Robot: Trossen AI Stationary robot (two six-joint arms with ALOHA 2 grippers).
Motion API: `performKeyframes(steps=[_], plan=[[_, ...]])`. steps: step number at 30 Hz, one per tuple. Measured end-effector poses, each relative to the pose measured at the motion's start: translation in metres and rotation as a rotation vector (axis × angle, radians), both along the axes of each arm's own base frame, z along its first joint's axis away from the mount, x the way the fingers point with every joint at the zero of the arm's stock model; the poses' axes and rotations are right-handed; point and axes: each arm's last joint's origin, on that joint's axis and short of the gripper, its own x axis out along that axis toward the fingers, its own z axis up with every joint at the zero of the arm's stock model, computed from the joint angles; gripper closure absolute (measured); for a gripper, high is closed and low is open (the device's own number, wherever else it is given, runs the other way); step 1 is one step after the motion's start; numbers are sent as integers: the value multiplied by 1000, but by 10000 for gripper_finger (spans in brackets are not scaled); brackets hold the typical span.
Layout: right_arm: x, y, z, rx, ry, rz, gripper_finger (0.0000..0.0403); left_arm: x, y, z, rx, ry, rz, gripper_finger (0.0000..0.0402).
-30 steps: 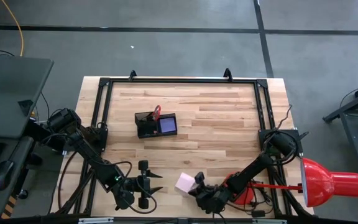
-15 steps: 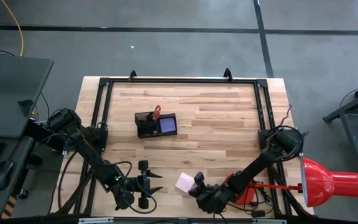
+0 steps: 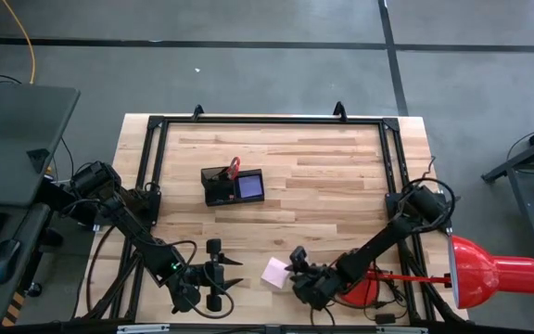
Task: Pick and place office supplies into organizer
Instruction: Put the pink sticky note into the desk organizer
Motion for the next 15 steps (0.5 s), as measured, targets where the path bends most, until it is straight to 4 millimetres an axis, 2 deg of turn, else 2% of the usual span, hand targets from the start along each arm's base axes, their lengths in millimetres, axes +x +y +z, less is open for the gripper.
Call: performKeyframes(steps=[4,15], plan=[[1,-4,0,-21,31,27,233,0,0,0,-2,-1,2,220],[14,-21,-1,100,143,89,266,2,2,0,-15,2,3,220]])
